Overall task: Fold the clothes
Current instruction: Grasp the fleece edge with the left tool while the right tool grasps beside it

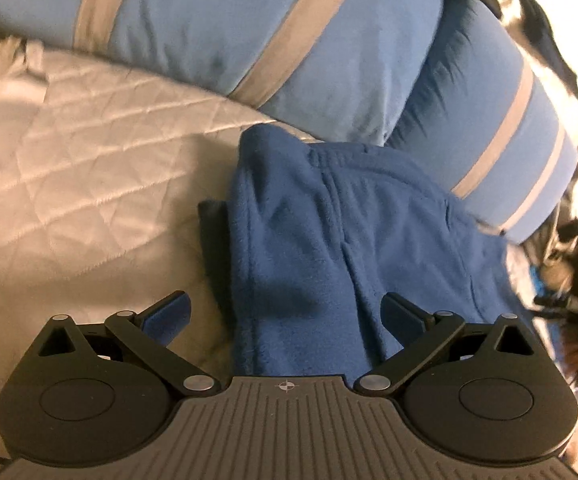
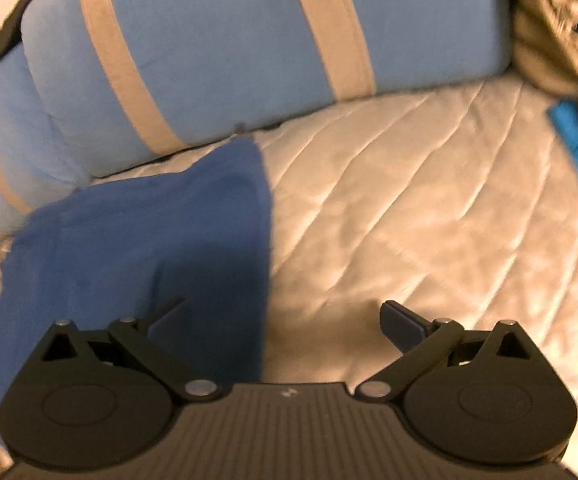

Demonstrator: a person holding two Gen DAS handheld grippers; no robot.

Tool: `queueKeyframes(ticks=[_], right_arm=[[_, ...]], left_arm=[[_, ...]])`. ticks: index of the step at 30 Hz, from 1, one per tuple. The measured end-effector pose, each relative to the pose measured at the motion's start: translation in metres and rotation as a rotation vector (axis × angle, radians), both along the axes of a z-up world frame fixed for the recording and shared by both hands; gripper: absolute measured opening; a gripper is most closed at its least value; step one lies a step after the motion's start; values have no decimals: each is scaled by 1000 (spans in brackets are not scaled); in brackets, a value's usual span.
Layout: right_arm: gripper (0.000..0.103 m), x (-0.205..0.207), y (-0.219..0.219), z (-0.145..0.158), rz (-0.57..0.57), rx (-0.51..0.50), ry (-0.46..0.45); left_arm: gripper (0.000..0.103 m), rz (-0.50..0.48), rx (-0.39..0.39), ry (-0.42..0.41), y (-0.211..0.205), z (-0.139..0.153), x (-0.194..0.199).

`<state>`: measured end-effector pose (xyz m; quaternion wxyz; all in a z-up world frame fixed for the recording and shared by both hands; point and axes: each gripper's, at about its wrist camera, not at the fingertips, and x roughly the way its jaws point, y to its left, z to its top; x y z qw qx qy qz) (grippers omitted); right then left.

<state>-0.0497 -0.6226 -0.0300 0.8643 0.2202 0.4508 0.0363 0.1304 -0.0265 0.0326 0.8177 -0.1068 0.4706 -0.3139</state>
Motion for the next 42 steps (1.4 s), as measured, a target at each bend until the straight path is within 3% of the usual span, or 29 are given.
queueKeyframes(ticks=[6,17,24,32,36,38,40,42], right_arm=[[103,6,9,-9,58,83,17],[102,14,2,-28,49,309,13],[102,20,4,-34,102,416,19],[101,30,7,-39,154,455,15],[94,34,6,-43,163,470,12],[91,35,5,-46,167,480,15],[83,37,7,-46,171,469,19],[73,38,7,-46,164,464,26]], left_arm=[[103,16,-131,119,17,-21,17],[103,-46,-365,268,30,-42,31],[103,-96,-386,301,16,-48,41],[103,-116,-378,289,10,-51,41],[102,-116,-367,281,6,-51,41],[96,-101,-366,285,5,-52,42],[67,-74,-351,296,3,-53,43],[48,-44,-320,302,2,-55,43]])
